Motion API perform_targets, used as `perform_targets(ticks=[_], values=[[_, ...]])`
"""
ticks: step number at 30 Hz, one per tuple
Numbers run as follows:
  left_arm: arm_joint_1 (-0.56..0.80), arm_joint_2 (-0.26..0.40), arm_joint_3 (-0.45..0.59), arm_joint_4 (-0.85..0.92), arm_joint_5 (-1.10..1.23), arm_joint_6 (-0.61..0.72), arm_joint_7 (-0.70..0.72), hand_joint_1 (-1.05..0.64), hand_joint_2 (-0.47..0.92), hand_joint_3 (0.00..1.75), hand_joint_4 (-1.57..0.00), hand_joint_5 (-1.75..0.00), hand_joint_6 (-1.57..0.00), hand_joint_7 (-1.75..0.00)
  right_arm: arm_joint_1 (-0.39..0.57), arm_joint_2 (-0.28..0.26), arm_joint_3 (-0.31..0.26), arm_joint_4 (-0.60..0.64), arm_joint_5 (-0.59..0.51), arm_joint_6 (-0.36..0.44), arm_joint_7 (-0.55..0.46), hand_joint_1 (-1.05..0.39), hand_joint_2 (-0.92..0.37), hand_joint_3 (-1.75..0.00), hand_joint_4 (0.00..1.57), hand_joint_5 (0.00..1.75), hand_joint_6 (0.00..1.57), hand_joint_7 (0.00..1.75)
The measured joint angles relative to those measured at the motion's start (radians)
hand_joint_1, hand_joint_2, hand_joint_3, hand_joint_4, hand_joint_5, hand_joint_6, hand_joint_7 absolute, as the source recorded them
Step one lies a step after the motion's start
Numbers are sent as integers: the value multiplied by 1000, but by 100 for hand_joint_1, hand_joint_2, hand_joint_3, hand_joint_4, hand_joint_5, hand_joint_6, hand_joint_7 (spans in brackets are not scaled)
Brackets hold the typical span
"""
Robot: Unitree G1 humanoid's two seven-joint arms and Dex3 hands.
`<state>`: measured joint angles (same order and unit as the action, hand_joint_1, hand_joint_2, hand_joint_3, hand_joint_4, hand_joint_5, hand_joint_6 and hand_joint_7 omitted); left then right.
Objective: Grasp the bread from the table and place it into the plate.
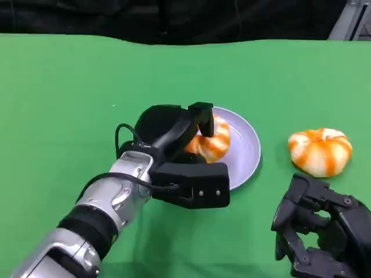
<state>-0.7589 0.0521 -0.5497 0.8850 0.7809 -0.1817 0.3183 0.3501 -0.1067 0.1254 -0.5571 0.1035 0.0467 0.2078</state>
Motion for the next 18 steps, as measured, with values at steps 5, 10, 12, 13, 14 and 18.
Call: perform_targets(ticks=[5, 10, 12, 13, 14, 18], values=[[-11, 1, 0, 14, 0, -1, 5, -9, 90, 20, -77, -175, -64, -155, 0, 0, 0, -1, 0, 0, 0, -8, -64, -109, 75, 175, 65, 160], [-11, -2, -1, 35, 1, -1, 9, -12, 91, 20, -77, -156, -78, -105, 0, 0, 0, -2, 0, 0, 0, -7, -64, -109, 74, 175, 64, 159], [-11, -2, -4, 41, 2, -7, 17, -14, 92, 20, -78, -140, -97, -58, 1, -1, 0, -8, 0, 7, 0, -6, -65, -109, 74, 175, 64, 159], [-11, -2, -7, 47, 2, -12, 20, -15, 92, 20, -79, -129, -103, -42, 3, -2, 0, -11, 0, 9, 0, -6, -65, -109, 73, 175, 64, 159], [-10, -2, -9, 52, 1, -19, 20, -16, 92, 20, -79, -125, -105, -36, 4, -2, 0, -14, 0, 9, 0, -6, -65, -109, 73, 175, 64, 159], [-10, 0, -9, 57, 0, -28, 20, -27, 92, 30, -87, -54, -99, -6, 4, -2, 0, -14, 0, 9, 0, -6, -65, -108, 73, 175, 64, 159]])
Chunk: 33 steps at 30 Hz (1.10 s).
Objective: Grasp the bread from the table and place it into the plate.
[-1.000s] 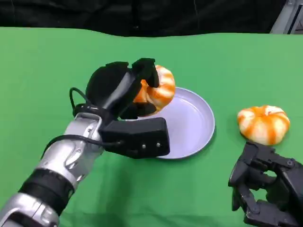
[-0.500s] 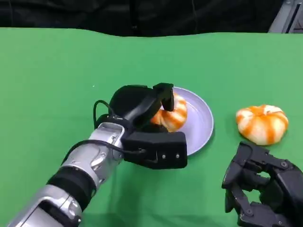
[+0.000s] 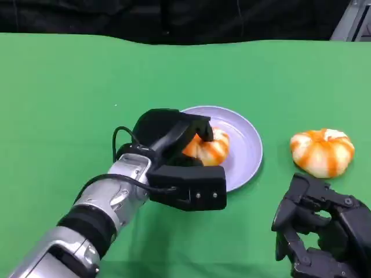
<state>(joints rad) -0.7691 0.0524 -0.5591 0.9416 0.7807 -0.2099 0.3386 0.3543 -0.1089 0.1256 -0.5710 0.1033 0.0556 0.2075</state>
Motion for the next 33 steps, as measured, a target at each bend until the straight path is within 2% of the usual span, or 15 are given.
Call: perform_targets(ticks=[1, 3, 4, 6, 7, 8, 10, 16, 20, 25, 28, 30, 31, 32, 33], values=[[0, 2, 0, -1, 0, 0, -3, -29, 92, 32, -90, -35, -95, -3, 0, 0, 0, 0, 0, 0, 0, -6, -65, -108, 73, 175, 64, 159], [1, 5, 0, -3, 0, 1, -15, -30, 92, 34, -92, -25, -93, -1, 0, 0, 0, 0, 0, 0, 0, -6, -65, -108, 73, 175, 64, 159], [1, 7, -1, -3, 0, 2, -21, -47, 92, 36, -65, -10, -72, -1, 0, 0, 0, 0, 0, 0, 0, -6, -65, -108, 73, 175, 64, 159], [5, 14, -2, -22, 0, 13, -52, -64, 92, 42, -39, -3, -55, -1, 0, 0, 0, 0, 0, 0, 0, -6, -65, -108, 73, 175, 64, 159], [9, 18, -2, -35, 0, 21, -74, -72, 92, 46, -28, -1, -48, 0, 0, 0, 0, 0, 0, -1, 0, -6, -65, -108, 73, 175, 64, 159], [14, 24, -3, -49, -1, 27, -95, -74, 92, 47, -24, -1, -46, 0, 0, 0, 0, 0, 0, -1, 0, -6, -65, -108, 73, 175, 64, 159], [22, 32, -3, -70, 0, 38, -129, -88, 92, 60, -5, 0, -31, 0, 1, 0, 1, 0, -1, -1, 0, -7, -65, -108, 73, 175, 64, 159], [44, 66, -24, -130, 14, 92, -206, -104, 92, 77, 0, 0, -7, 0, 2, 0, 2, 0, -3, -1, 0, -7, -66, -108, 73, 175, 63, 160], [60, 77, -15, -194, -5, 116, -251, -105, 92, 76, 0, 0, -4, 0, 2, 0, 2, 0, -2, 0, 0, -6, -66, -108, 74, 175, 63, 160], [139, 88, 50, -341, -102, 130, -326, -105, 92, 74, 0, 0, -3, -1, 1, -1, 3, -2, -4, 1, 0, -8, -65, -108, 74, 175, 63, 161], [205, 119, 107, -500, -176, 145, -406, -82, 92, 55, 0, 0, -8, -1, 0, -2, 4, -4, -15, 9, -1, -8, -65, -108, 73, 175, 62, 161], [241, 142, 143, -603, -219, 169, -463, -79, 92, 53, 0, 0, -8, -1, -1, -2, 4, -4, -17, 16, -2, -8, -65, -108, 73, 175, 62, 161], [251, 150, 155, -634, -229, 181, -481, -32, 92, 48, -24, -9, -36, -10, -2, -2, 4, -4, -17, 18, -2, -8, -65, -108, 72, 175, 62, 161], [277, 157, 182, -676, -261, 191, -499, -15, 92, 45, -36, -12, -48, -12, -6, -2, 6, -3, -18, 19, -1, -8, -65, -108, 72, 175, 62, 161], [317, 161, 220, -736, -317, 190, -514, -6, 92, 45, -46, -13, -58, -12, -8, -2, 6, -4, -17, 18, -1, -8, -65, -108, 72, 175, 62, 161]])
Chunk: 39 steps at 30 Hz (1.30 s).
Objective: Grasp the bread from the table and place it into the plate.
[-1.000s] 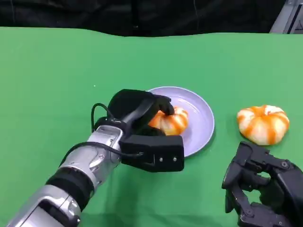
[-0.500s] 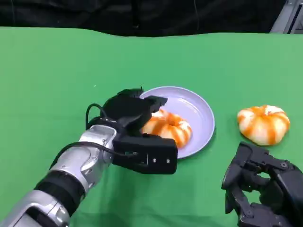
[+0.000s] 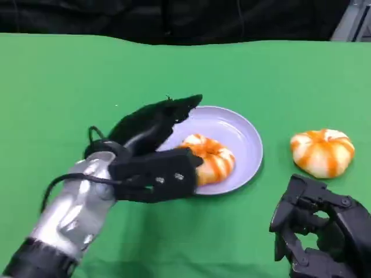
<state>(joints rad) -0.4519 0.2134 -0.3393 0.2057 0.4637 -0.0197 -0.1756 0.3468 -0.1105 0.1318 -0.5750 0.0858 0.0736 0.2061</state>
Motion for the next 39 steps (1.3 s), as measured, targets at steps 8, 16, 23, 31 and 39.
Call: perform_targets(ticks=[8, 16, 23, 31, 39], values=[[178, 45, 163, -268, -237, -4, -99, 9, 92, 43, -95, -15, -92, -7, -9, 1, 3, 5, -5, -1, -6, -7, -65, -109, 71, 175, 62, 160], [379, 27, 310, -441, -659, 164, -193, -5, 67, 125, -97, -173, -74, -172, -15, 4, 9, 12, -20, -2, -11, -6, -63, -106, 71, 175, 64, 158], [756, 85, 617, -544, -1175, 384, -386, -8, 66, 123, -95, -175, -73, -175, -40, 13, -6, 70, -22, -30, -12, -7, -63, -108, 72, 175, 65, 155], [748, 94, 627, -573, -1211, 411, -388, 2, 70, 124, -97, -175, -74, -175, -33, 7, -13, 71, -5, -33, -3, -6, -66, -108, 74, 175, 65, 157], [726, 94, 605, -567, -1193, 411, -387, 5, 72, 124, -101, -175, -76, -175, -37, 1, -29, 70, 9, -26, 7, -3, -67, -108, 76, 175, 64, 160]])
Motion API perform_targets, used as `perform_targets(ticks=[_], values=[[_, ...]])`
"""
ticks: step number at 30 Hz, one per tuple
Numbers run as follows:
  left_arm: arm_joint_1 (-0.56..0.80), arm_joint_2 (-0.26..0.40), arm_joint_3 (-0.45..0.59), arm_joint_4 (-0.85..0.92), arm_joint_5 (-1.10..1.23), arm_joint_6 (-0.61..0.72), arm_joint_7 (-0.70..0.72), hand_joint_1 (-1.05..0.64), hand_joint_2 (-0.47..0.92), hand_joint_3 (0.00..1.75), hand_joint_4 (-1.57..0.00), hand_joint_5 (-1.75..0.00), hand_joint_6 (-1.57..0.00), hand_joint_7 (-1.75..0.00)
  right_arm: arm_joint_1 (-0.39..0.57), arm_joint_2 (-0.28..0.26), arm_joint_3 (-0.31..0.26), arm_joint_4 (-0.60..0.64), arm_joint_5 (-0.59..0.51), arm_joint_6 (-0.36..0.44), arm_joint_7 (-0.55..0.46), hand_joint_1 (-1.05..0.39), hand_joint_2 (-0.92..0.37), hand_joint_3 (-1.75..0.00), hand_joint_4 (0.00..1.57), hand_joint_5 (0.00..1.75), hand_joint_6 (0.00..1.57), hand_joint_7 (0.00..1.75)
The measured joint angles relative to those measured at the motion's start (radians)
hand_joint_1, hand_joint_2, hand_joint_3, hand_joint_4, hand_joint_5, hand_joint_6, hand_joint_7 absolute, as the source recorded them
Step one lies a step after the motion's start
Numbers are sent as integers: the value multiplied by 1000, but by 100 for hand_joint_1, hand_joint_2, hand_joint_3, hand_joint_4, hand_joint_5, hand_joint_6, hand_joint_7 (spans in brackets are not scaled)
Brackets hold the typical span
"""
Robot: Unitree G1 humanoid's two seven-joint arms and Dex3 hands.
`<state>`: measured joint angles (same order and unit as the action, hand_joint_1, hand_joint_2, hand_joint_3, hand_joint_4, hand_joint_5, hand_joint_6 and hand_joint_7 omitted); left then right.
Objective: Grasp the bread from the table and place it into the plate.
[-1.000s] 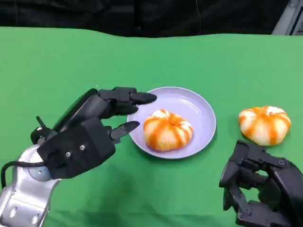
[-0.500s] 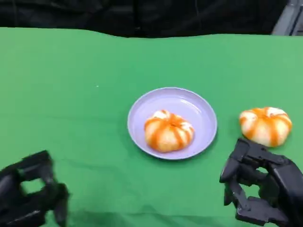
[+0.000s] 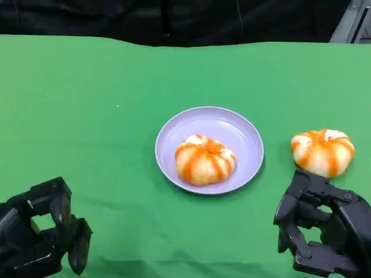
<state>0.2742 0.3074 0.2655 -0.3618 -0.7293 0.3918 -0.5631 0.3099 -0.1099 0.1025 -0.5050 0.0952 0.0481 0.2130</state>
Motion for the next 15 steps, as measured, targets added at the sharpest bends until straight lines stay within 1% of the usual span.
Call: perform_targets(ticks=[4, 15], values=[[-11, 0, -1, 6, 9, 2, 14, 6, 76, 120, -101, -175, -76, -175, 0, 0, -5, 0, 7, 0, 2, -3, -67, -107, 77, 175, 64, 161], [-27, -1, -3, 19, 27, 2, 22, 8, 77, 119, -101, -175, -75, -175, -7, 0, -10, 2, 7, -5, 2, -3, -67, -108, 77, 175, 64, 162]])
